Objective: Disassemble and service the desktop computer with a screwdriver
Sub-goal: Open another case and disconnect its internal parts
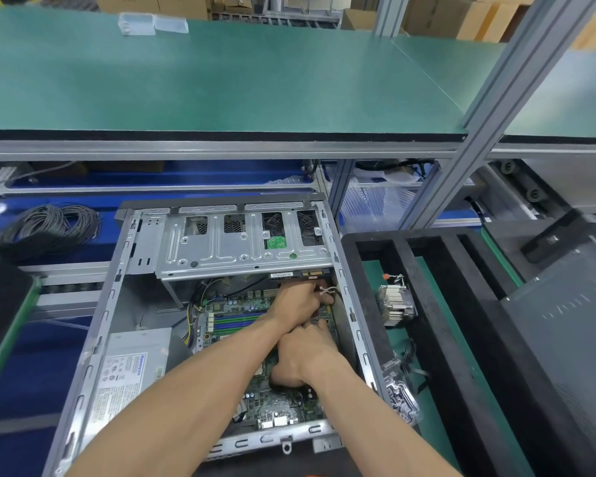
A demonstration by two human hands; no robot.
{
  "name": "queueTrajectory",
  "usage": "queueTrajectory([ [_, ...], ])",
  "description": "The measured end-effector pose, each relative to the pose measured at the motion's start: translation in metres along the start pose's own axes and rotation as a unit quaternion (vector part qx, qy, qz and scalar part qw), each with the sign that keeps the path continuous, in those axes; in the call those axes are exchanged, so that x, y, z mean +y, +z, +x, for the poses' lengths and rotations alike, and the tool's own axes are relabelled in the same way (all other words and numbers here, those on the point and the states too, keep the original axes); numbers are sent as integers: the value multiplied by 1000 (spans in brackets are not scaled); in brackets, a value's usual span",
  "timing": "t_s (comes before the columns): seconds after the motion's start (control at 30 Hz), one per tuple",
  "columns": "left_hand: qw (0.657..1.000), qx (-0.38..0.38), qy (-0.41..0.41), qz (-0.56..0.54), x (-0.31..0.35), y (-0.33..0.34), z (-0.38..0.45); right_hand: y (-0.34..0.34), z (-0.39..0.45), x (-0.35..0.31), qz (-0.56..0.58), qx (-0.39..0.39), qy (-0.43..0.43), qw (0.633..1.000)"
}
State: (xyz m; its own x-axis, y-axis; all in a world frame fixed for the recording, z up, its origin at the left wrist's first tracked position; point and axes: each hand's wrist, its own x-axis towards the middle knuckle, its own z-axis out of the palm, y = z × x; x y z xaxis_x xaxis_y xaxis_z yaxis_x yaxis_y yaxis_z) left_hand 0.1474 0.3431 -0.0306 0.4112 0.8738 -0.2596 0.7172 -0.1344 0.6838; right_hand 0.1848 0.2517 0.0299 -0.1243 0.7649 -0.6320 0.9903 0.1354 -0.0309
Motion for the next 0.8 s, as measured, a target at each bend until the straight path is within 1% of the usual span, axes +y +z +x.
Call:
queueTrajectory([
  [0.07,1000,1,1,24,0,0,-2,0,0,-1,-2,-1,-1,1000],
  [0.13,1000,-1,-6,13,1,0,-3,0,0,0,0,-2,-3,1000],
  [0.23,999,-12,-39,-13,4,-2,-1,0,1,0,7,-3,-1,1000],
  [0.3,998,-17,-67,2,8,-5,-3,0,0,0,13,-9,3,1000],
  [0.43,997,-18,-76,14,5,-7,-5,-2,-1,-2,14,-13,6,1000],
  [0.57,990,-38,-138,21,-9,-16,-4,0,2,-1,15,-12,5,1000],
  [0.63,985,-32,-167,3,-21,-25,-3,1,3,0,16,-14,5,1000],
  [0.8,977,12,-207,53,-39,-35,-4,4,9,3,13,-18,-2,1000],
])
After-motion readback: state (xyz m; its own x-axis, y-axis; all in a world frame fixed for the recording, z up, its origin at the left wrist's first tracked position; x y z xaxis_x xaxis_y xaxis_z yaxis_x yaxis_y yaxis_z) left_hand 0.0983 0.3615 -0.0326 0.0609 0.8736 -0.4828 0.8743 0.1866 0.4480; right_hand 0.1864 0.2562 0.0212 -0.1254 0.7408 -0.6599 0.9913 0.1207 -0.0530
